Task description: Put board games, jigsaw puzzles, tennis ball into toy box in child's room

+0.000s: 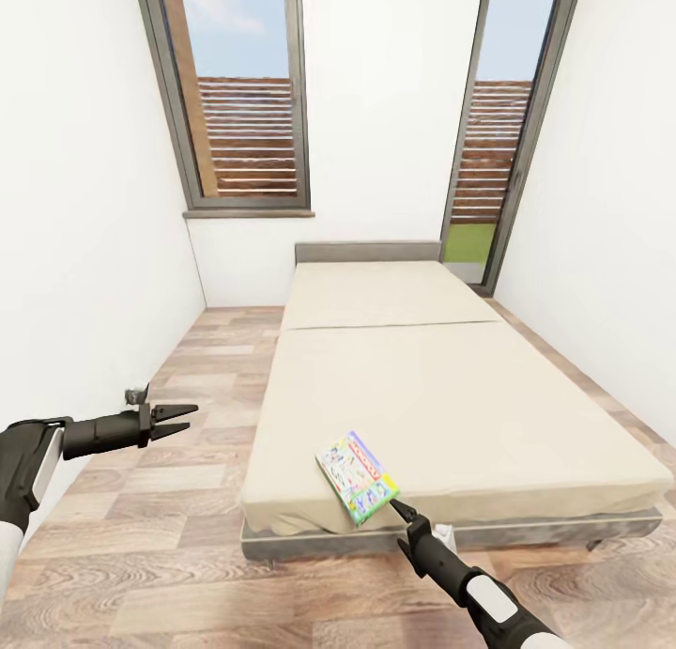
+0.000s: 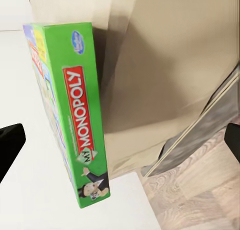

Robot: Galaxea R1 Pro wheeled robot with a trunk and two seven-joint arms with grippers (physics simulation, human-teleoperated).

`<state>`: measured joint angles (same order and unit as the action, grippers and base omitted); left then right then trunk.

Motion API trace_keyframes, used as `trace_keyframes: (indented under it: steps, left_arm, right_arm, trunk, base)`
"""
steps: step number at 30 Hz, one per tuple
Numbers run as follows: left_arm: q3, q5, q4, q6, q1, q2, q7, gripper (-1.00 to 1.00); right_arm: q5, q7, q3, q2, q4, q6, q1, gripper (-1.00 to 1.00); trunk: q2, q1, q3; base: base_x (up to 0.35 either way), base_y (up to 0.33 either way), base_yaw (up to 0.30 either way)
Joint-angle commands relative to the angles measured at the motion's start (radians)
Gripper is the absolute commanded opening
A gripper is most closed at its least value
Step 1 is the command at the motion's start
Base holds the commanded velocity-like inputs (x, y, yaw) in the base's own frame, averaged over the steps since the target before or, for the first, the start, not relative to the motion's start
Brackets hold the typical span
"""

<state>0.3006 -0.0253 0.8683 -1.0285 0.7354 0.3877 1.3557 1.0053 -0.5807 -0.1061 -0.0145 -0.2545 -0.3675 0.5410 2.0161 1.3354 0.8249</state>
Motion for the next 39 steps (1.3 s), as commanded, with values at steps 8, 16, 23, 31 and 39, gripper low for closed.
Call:
trace_keyframes:
  steps: [8,16,23,31,39]
  left_arm:
    - [0.001,-0.002,0.000,-0.011,0.000,0.002,0.003,1.00]
    - [0.000,-0.002,0.035,-0.010,-0.004,0.002,0.003,1.00]
    - [0.000,-0.002,0.044,-0.010,-0.005,0.002,0.003,1.00]
    - [0.000,-0.002,0.047,-0.010,-0.005,0.003,0.003,1.00]
    - [0.000,-0.002,0.047,-0.010,-0.005,0.004,0.003,1.00]
  right_arm:
    - [0.003,-0.002,-0.009,-0.001,0.000,-0.010,0.001,1.00]
    - [0.003,-0.002,-0.008,-0.001,0.000,-0.010,0.001,1.00]
    - [0.003,-0.002,-0.007,-0.002,0.000,-0.010,0.001,1.00]
    - [0.003,-0.002,-0.007,-0.004,0.000,-0.010,0.001,1.00]
    - [0.003,-0.009,-0.007,-0.021,0.000,-0.010,0.001,1.00]
  trunk:
    - [0.008,0.004,0.004]
    - [0.008,0.004,0.004]
    - [0.008,0.004,0.004]
    - [0.008,0.004,0.004]
    - [0.008,0.004,0.004]
  base:
    - [0.000,0.000,0.000]
    - [0.004,0.003,0.000]
    - [0.099,0.087,0.000]
    - [0.012,0.011,0.000]
    - [0.015,0.063,0.000]
